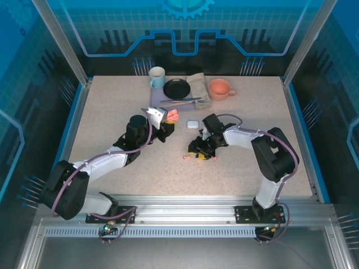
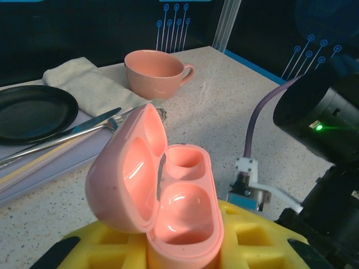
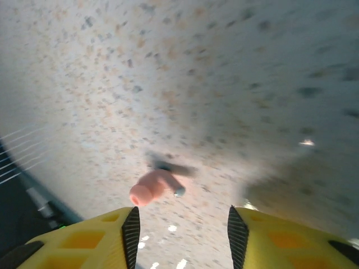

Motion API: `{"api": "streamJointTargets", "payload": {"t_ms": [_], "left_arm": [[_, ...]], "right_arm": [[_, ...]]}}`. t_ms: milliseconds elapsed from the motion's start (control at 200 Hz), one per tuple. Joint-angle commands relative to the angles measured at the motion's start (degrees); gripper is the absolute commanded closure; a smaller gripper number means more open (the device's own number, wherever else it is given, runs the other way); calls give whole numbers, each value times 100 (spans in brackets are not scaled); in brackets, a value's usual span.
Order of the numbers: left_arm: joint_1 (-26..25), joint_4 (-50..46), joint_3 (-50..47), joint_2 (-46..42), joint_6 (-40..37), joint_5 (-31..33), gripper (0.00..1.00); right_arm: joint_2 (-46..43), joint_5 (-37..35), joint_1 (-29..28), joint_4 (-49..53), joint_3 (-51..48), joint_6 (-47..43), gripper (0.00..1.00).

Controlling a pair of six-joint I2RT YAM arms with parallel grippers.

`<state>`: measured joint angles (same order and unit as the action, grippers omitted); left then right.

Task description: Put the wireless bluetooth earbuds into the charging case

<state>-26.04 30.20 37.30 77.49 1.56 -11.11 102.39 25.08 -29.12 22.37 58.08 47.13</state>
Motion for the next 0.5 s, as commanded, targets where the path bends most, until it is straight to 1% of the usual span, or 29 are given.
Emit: {"api": "streamJointTargets", "payload": {"t_ms": [0, 80, 105, 250, 345, 495], "left_arm": [[22, 31, -12, -130, 50, 38, 100], [25, 30, 5, -120, 63, 35, 100], [25, 26, 3, -125, 64, 39, 100], [70, -42, -3, -216, 54, 160, 100], [154, -104, -36, -329, 70, 281, 100], [349, -137, -151, -567, 223, 441, 100]], "right_arm": [[-349, -1105, -85, 1325, 279, -663, 52], [-536, -1404, -335, 1480, 488, -819, 52], [-549, -1602, -460, 1619, 633, -873, 51], [-319, -2460, -1167, 1985, 1348, -1295, 51], [-35, -2473, -1378, 1841, 1556, -1387, 53], [431, -2332, -1435, 1492, 1638, -1261, 56]]}}
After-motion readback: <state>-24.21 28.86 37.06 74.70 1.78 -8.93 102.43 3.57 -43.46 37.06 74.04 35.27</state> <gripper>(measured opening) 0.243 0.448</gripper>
